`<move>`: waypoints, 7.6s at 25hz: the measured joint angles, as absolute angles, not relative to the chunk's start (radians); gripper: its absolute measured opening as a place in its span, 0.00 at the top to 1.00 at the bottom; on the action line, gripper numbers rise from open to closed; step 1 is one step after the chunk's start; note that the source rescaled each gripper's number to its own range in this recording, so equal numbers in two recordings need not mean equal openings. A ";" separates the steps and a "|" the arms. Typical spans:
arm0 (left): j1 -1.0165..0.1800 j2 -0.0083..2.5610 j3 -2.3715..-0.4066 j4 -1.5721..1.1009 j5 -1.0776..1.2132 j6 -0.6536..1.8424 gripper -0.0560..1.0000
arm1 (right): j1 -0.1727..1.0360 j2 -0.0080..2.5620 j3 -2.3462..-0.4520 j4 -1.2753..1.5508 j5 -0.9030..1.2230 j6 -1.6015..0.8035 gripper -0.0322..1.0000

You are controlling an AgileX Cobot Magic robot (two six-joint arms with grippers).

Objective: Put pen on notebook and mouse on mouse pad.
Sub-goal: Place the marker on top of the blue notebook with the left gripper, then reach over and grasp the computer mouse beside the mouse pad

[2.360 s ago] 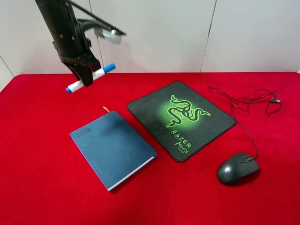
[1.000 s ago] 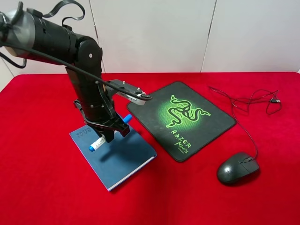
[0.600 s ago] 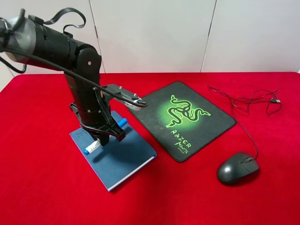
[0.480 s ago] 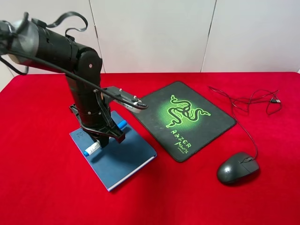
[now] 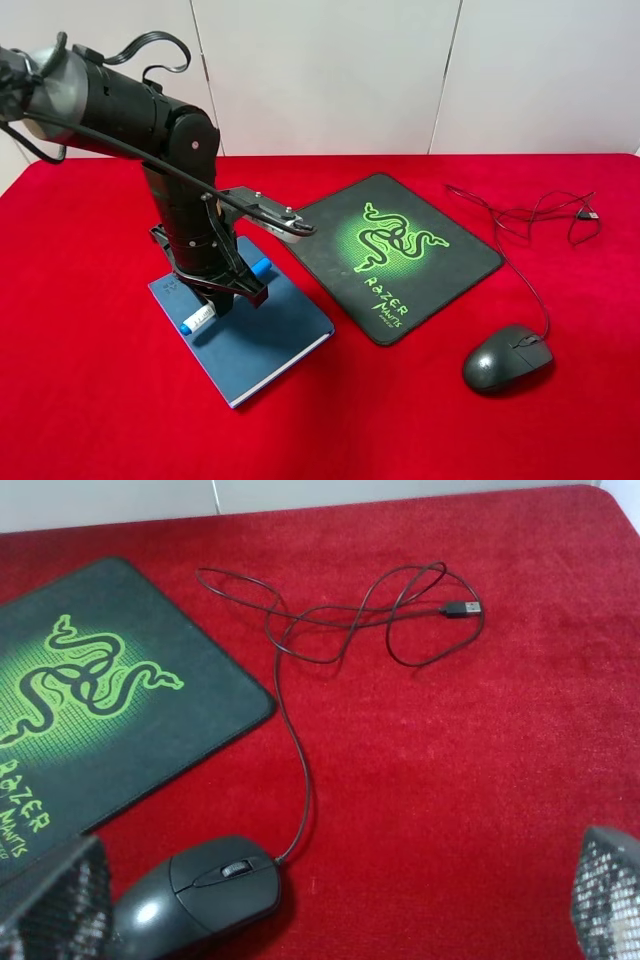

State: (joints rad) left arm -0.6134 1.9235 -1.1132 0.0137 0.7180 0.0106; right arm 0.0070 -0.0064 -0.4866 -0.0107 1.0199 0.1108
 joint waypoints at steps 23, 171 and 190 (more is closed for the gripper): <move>-0.613 1.908 -1.116 0.014 0.729 0.009 0.00 | 0.007 -0.006 -0.487 -0.011 1.020 0.111 0.00; -0.019 -0.003 -0.488 -0.009 1.053 0.049 0.00 | 0.007 0.184 -0.632 0.000 1.030 0.109 0.00; -0.019 -0.003 -0.488 -0.010 1.053 0.049 0.00 | 0.197 0.786 -1.106 0.012 1.211 0.053 0.00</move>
